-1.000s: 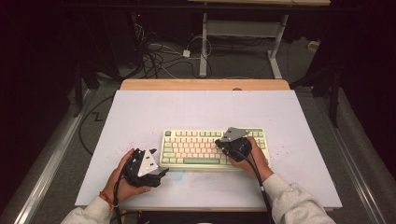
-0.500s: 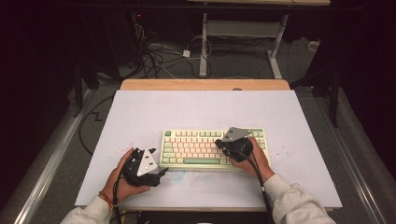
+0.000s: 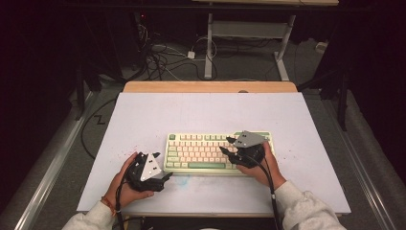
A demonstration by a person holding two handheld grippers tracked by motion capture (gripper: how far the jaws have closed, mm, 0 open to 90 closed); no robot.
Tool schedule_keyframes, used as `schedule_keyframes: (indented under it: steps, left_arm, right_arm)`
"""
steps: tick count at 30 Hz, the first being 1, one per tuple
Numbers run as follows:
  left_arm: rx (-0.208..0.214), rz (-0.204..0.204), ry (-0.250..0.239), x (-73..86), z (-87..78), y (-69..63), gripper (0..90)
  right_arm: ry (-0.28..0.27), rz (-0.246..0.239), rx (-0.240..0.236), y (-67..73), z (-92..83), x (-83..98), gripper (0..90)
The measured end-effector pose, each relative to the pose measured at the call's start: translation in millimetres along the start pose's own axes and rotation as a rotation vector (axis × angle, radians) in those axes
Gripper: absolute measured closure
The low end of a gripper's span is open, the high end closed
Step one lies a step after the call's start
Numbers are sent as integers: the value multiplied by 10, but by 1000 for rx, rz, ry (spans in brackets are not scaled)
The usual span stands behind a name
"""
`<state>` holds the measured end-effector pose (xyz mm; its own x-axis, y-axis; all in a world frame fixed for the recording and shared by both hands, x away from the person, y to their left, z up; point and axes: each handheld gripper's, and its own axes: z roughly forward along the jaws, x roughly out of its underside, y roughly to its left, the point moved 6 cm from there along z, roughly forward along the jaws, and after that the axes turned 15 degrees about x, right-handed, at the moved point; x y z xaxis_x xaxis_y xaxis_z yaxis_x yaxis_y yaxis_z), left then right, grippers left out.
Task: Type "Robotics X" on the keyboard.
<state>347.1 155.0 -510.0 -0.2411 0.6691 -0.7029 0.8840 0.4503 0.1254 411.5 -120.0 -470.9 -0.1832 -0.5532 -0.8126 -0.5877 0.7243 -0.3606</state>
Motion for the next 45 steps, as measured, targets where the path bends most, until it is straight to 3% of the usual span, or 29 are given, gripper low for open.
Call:
schedule_keyframes:
  steps: [12,24,28,35,45]
  left_arm:
    - [4,-13,-8,-6,-11,3,261]
    - [27,-31,-34,-24,-40,-3,335]
    - [46,-35,-38,-29,-47,-4,403]
    - [92,-69,-58,-54,-84,17,615]
    - [151,-104,-43,-137,-86,86,867]
  right_arm:
    - [-66,26,68,-66,-192,26,273]
    - [-75,45,118,-160,-443,200,213]
    - [-69,49,135,-187,-510,274,213]
    - [-64,50,155,-228,-598,400,215]
    - [-34,34,172,-194,-681,542,213]
